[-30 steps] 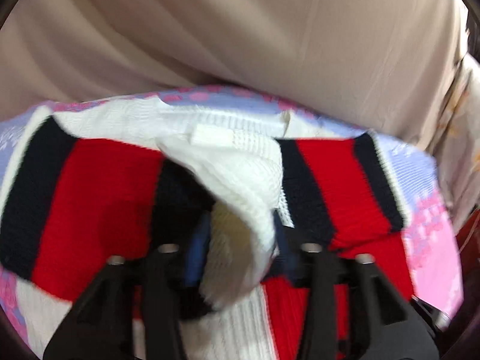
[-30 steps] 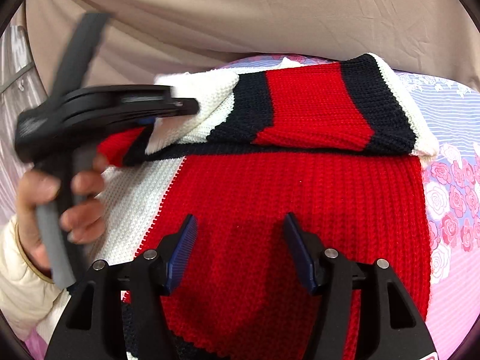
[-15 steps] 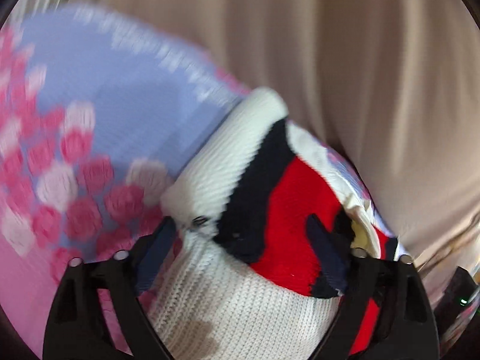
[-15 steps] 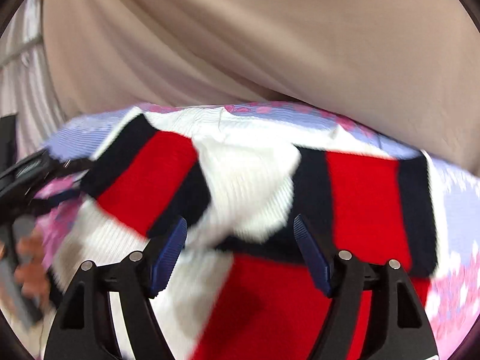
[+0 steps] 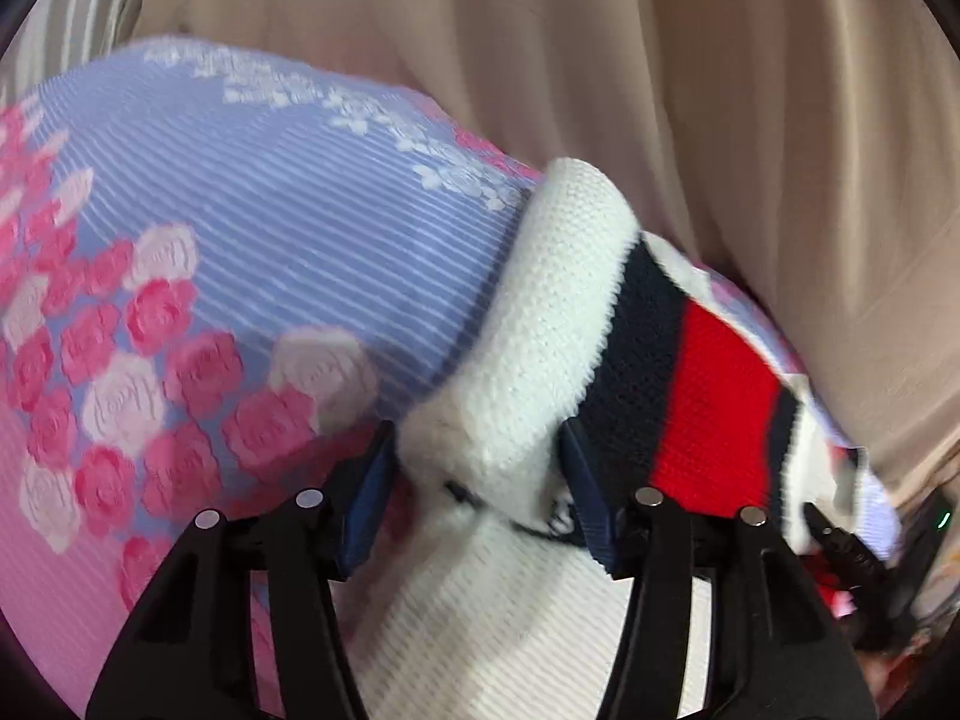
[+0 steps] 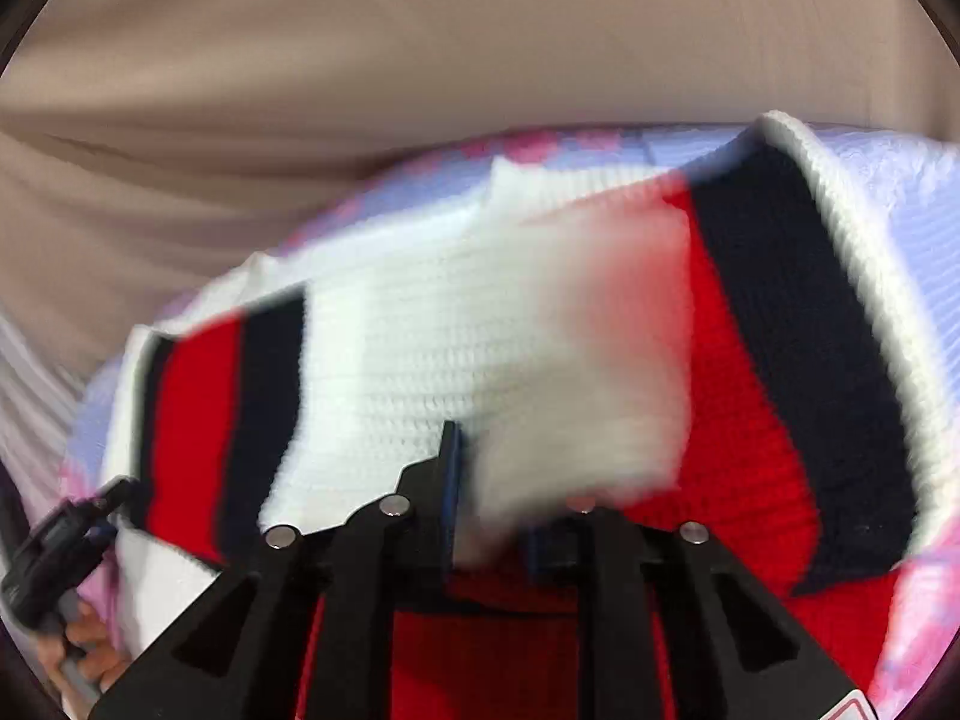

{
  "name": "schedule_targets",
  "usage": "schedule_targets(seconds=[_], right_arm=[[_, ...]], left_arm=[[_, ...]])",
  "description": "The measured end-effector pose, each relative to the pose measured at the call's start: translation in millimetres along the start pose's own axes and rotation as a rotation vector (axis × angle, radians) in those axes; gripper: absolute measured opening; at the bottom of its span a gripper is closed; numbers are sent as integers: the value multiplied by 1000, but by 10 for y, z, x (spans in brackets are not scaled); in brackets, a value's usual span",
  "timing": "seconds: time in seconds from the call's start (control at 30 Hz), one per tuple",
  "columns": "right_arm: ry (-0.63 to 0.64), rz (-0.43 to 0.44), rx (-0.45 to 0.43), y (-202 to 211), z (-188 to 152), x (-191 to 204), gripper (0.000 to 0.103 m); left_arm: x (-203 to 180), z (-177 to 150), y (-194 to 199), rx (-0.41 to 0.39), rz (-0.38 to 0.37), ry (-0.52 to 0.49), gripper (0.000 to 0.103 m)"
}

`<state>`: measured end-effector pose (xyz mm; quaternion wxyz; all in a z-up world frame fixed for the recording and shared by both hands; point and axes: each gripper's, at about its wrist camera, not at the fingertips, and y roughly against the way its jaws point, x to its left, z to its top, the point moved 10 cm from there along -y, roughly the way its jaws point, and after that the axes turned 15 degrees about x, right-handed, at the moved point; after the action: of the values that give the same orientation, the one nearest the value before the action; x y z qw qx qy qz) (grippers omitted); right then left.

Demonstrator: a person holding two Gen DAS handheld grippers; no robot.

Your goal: Fold small clothes

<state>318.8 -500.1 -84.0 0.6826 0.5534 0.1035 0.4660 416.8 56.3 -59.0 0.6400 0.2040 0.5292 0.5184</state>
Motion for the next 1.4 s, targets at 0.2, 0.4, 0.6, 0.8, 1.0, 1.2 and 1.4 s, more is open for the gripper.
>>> schedule_targets(seconds=[0.2, 0.4, 0.6, 0.8, 1.0, 1.2, 1.4], right_arm=[[-1, -17, -58, 190, 115, -78, 56], [-46, -20, -29, 24, 274, -88, 55], [113, 69, -235, 748, 490, 495, 7], [85, -185, -49, 78, 387, -92, 5], [89, -88, -168, 372, 401, -25, 5], [9, -30, -55, 228, 291, -214, 15], [-29, -24, -33, 307, 89, -435, 37]], left_arm=[[-258, -203, 266, 52, -176, -18, 61], [-214, -100, -70, 105, -185, 84, 59], [-242, 160, 107, -9, -138, 64, 8], [-108, 159, -53, -27, -27, 39, 7], [-112, 111, -151, -50, 40, -9, 7], [-166, 66, -162, -80, 83, -56, 8], [-185, 1, -152, -78, 7, -40, 12]])
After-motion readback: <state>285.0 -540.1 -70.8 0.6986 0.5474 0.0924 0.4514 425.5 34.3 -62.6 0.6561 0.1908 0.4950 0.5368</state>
